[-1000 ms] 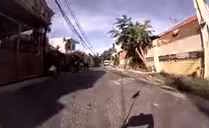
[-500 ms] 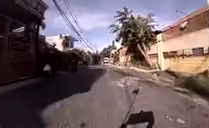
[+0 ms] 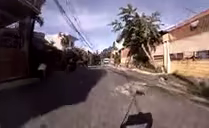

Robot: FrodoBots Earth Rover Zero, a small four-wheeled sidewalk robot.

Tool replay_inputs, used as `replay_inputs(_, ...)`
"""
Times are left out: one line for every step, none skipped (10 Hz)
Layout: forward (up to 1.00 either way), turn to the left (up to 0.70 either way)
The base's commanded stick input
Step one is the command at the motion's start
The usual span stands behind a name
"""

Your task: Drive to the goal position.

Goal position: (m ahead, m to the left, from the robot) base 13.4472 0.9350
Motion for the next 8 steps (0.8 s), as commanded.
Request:
replay_inputs(1.00,0.00)
replay_inputs(1.00,0.00)
replay_inputs(1.00,0.00)
replay_inputs(1.00,0.00)
replay_inputs(1.00,0.00)
replay_inputs(1.00,0.00)
replay_inputs(1.00,0.00)
replay_inputs(1.00,0.00)
